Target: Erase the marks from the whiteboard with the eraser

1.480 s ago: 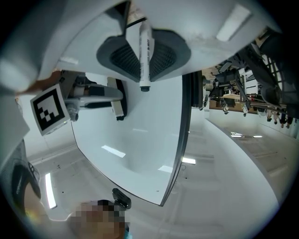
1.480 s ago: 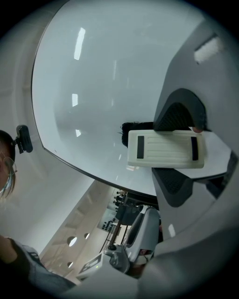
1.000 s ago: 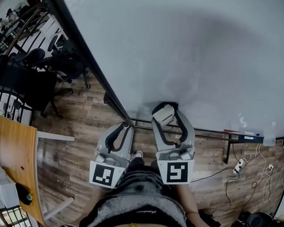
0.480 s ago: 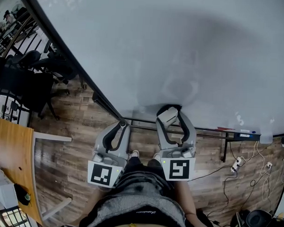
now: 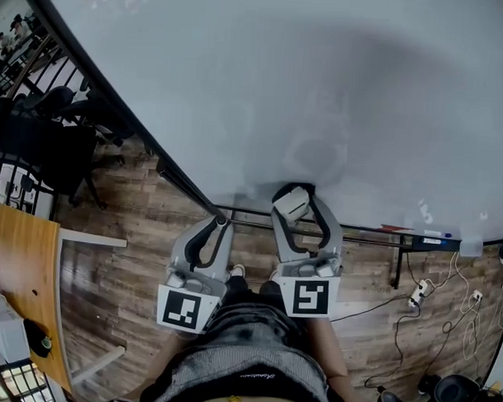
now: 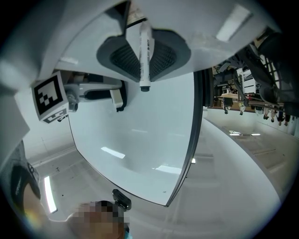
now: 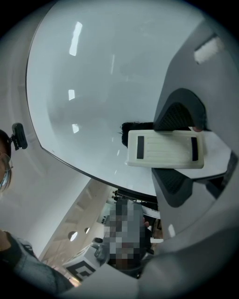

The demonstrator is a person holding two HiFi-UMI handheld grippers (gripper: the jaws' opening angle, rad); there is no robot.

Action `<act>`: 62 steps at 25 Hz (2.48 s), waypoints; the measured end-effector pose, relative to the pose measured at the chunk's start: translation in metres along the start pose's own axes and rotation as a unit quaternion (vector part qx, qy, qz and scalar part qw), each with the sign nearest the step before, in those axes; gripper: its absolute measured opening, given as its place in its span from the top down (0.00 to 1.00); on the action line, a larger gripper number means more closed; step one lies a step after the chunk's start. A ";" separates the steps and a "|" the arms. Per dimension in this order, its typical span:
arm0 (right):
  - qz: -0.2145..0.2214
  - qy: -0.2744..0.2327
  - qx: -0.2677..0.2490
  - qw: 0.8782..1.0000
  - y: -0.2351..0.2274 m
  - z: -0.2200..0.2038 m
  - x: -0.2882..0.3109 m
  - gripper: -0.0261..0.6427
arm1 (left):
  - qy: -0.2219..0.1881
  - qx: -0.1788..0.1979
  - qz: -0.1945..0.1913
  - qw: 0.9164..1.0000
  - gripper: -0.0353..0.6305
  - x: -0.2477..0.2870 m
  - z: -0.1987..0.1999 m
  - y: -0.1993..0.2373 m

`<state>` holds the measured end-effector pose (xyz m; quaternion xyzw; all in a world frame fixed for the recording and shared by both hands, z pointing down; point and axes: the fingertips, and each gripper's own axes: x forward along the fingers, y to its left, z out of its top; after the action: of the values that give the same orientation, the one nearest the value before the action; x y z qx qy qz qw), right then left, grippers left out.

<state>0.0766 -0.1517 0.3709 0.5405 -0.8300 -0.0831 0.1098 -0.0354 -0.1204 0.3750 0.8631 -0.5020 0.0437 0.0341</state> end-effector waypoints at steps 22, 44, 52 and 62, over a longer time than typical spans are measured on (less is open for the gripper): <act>0.004 -0.066 0.006 0.998 -0.005 0.028 -0.001 0.58 | 0.013 -0.007 0.019 1.000 0.83 -0.013 -0.009 0.009; -0.028 -0.096 0.001 0.995 -0.014 0.061 -0.010 0.58 | 0.010 -0.007 0.010 1.000 0.83 -0.019 -0.008 0.007; 0.025 -0.092 0.014 0.995 0.025 0.050 0.017 0.58 | 0.010 -0.006 0.018 1.000 0.83 -0.024 -0.009 0.019; 0.074 -0.050 0.018 0.996 0.066 0.031 0.038 0.58 | 0.022 -0.009 0.037 0.999 0.83 -0.035 -0.016 0.040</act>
<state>-0.0047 -0.1594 0.3612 0.4749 -0.8734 -0.0865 0.0640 -0.0881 -0.1081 0.3878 0.8424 -0.5332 0.0594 0.0511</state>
